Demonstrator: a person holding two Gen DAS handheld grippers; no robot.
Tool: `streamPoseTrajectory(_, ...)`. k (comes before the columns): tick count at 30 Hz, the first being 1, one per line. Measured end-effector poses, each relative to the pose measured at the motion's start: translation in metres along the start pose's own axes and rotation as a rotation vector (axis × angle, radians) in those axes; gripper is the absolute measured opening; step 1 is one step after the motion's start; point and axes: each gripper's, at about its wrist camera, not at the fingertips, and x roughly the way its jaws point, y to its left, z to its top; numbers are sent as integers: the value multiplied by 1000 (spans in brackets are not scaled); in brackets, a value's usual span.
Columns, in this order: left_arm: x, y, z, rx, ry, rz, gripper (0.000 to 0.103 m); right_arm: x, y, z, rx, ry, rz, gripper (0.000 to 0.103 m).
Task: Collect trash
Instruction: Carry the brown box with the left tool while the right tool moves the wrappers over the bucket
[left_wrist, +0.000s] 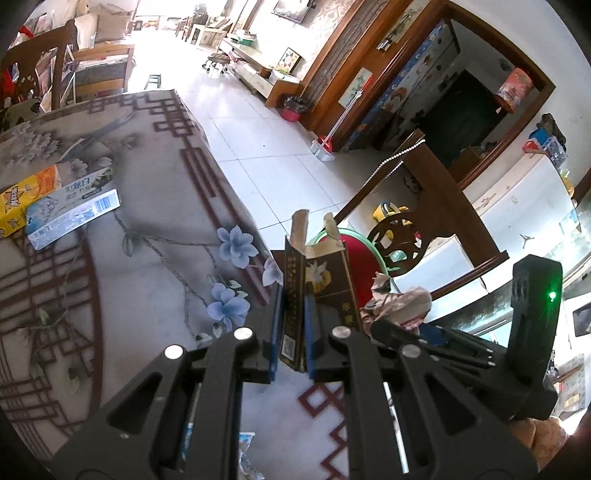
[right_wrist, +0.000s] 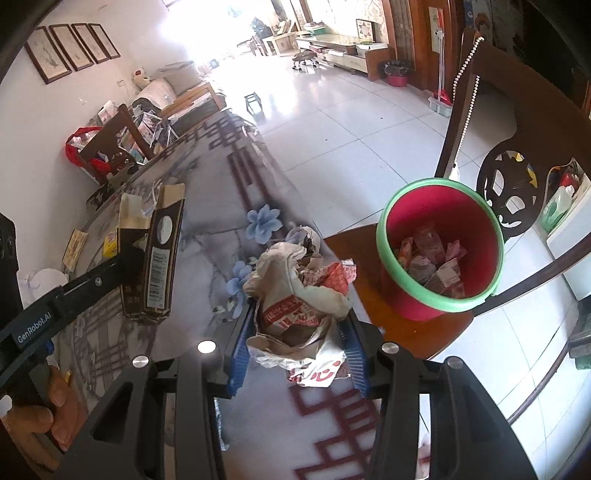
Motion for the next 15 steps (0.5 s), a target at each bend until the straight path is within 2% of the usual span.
streamPoseTrajectory(15,48,-41,19,31,42,11,11,3,-53,29,46,-8,2,44)
